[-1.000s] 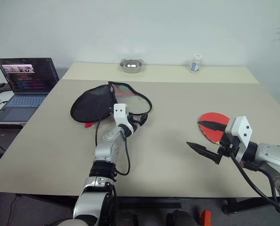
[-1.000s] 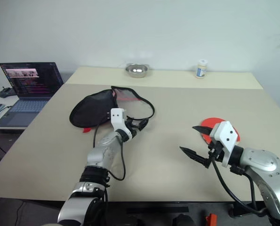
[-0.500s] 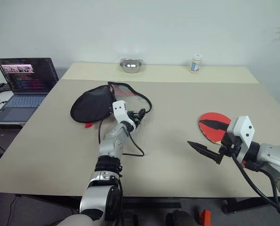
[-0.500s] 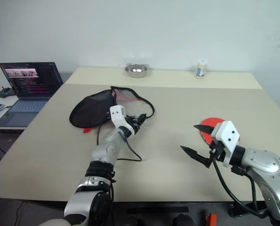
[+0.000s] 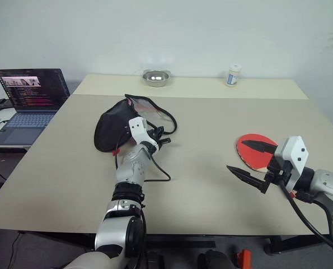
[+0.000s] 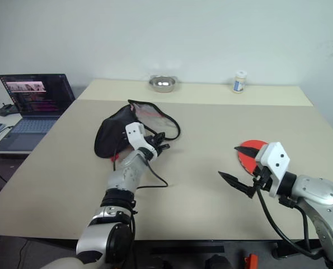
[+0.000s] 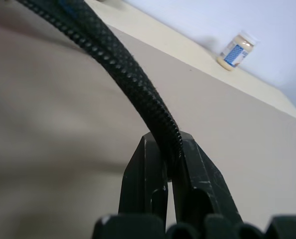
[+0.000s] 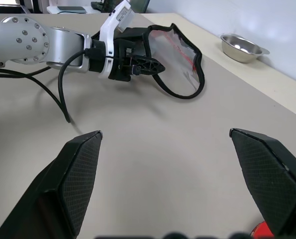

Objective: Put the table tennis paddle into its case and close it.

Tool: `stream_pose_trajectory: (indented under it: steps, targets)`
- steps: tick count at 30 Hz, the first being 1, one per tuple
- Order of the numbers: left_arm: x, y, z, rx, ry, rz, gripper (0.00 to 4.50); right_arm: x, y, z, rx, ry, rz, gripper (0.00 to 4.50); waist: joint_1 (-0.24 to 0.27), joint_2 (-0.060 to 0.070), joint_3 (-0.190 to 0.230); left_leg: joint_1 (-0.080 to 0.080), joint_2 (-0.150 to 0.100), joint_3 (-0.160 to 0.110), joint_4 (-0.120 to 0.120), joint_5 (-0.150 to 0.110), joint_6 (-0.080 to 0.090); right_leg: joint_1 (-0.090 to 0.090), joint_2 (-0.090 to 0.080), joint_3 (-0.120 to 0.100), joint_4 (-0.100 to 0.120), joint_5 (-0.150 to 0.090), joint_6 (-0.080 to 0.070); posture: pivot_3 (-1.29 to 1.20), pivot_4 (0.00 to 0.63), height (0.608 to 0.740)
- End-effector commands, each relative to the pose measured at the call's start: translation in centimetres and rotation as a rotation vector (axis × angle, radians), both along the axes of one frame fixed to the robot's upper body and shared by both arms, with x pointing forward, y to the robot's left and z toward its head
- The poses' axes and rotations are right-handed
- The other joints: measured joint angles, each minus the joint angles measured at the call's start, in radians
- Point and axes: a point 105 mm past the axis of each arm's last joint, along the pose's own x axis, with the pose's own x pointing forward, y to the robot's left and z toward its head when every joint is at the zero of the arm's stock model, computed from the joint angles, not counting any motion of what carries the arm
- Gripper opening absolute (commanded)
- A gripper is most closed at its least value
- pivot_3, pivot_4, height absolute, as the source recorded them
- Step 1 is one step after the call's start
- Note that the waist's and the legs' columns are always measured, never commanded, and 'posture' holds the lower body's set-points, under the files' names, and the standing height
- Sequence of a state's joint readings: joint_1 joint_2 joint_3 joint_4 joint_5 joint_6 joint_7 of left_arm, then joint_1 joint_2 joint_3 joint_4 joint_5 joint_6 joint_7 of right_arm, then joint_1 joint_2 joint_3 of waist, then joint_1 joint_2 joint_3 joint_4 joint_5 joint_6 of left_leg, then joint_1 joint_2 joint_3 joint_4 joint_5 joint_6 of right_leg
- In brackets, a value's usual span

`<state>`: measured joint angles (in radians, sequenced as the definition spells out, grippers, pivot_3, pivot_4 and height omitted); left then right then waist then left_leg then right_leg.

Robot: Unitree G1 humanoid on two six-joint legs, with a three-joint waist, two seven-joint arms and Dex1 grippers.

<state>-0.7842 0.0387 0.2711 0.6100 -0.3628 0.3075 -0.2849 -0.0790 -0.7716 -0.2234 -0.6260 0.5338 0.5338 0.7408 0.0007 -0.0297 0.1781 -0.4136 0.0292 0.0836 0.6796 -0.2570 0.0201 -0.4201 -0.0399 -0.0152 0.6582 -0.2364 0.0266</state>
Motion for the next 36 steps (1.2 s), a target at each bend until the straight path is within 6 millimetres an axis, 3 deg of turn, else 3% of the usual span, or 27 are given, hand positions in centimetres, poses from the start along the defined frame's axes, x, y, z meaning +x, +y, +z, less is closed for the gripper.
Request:
stream_pose_trajectory:
  steps: [1,4,6,10,14,16,18,22,28,31,35,36]
  targets:
    - [-1.5,-3.1,1.4,-0.031,-0.035,-0.235,0.04,-0.4,-0.7,1.5,-0.021,-0.058,-0.009,4.50,0.000,0.000,0.000,0.000,0.000,0.000,0.000,0.000,0.000,0.000,0.000,0.000,0.000,0.000,0.000,0.00,0.150,0.740]
    - [-4.1,-5.3,1.6,-0.063,-0.013,-0.476,0.04,-0.6,-1.3,1.6,-0.037,-0.055,-0.016,4.50,-0.001,0.000,0.000,0.000,0.000,0.000,0.000,0.000,0.000,0.000,0.000,0.000,0.000,0.000,0.000,0.00,0.150,0.740]
    - [-7.0,-6.4,2.1,-0.058,-0.007,-0.711,0.04,-0.7,-1.8,1.9,-0.050,-0.055,-0.021,4.50,-0.002,0.000,0.000,0.000,0.000,0.000,0.000,0.000,0.000,0.000,0.000,0.000,0.000,0.000,0.000,0.00,0.150,0.740]
    - [-10.0,-6.6,2.5,-0.041,0.020,-0.935,0.04,-0.8,-2.3,2.2,-0.063,-0.056,-0.028,4.50,-0.002,0.000,0.000,0.000,0.000,0.000,0.000,0.000,-0.001,0.000,0.000,0.000,0.001,0.000,0.000,0.00,0.150,0.740]
    - [-13.0,-5.6,3.0,-0.020,0.072,-1.158,0.04,-0.8,-2.5,2.4,-0.068,-0.060,-0.035,4.50,-0.004,0.000,0.000,0.001,0.000,0.000,0.000,0.000,0.000,0.000,0.000,0.001,0.001,-0.001,0.000,0.00,0.150,0.740]
    - [-15.1,-3.2,2.0,0.089,0.124,-1.284,0.04,-0.9,-2.4,2.4,-0.065,-0.059,-0.032,4.50,-0.006,0.000,0.000,0.002,0.000,0.000,0.000,0.000,0.000,0.000,0.001,0.001,0.002,-0.001,0.000,0.00,0.150,0.740]
    - [-15.9,-1.4,1.3,0.163,0.169,-1.332,0.04,-1.0,-2.3,2.4,-0.062,-0.057,-0.029,4.50,-0.012,0.001,0.000,0.003,0.001,0.000,-0.001,0.000,-0.001,-0.001,0.002,0.002,0.002,-0.002,-0.003,0.00,0.150,0.740]
    - [-14.9,2.3,0.0,0.305,0.223,-1.290,0.04,-0.9,-2.2,2.2,-0.059,-0.051,-0.026,4.50,0.000,0.001,0.000,0.004,0.001,0.000,-0.002,0.000,-0.001,0.000,0.001,0.001,0.003,-0.003,-0.004,0.00,0.150,0.740]
    - [-15.0,6.5,-2.1,0.493,0.303,-1.295,0.04,-0.5,-2.0,2.2,-0.060,-0.047,-0.010,4.50,0.000,0.000,0.000,0.002,0.001,0.000,-0.001,0.000,0.000,0.000,0.000,0.001,0.002,-0.004,-0.006,0.00,0.150,0.740]
    - [-12.4,8.3,-2.2,0.575,0.288,-1.159,0.04,-0.4,-1.9,2.2,-0.060,-0.046,-0.002,4.50,0.001,0.000,0.000,0.002,0.001,0.000,-0.002,0.000,0.000,-0.001,0.000,0.001,0.002,-0.004,-0.006,0.00,0.150,0.740]
    - [-9.7,9.3,-1.7,0.605,0.249,-1.022,0.04,-0.3,-1.7,2.1,-0.060,-0.044,0.004,4.50,0.001,0.000,0.000,0.001,0.001,-0.001,-0.001,0.000,0.000,-0.001,0.001,-0.001,0.003,-0.004,-0.005,0.00,0.150,0.740]
    - [-9.0,9.3,-1.4,0.589,0.231,-0.977,0.31,-0.2,-1.7,2.1,-0.059,-0.044,0.008,4.50,0.001,0.000,0.000,0.000,0.001,-0.001,-0.001,0.000,0.000,-0.001,0.001,-0.001,0.002,-0.004,-0.005,0.00,0.150,0.740]
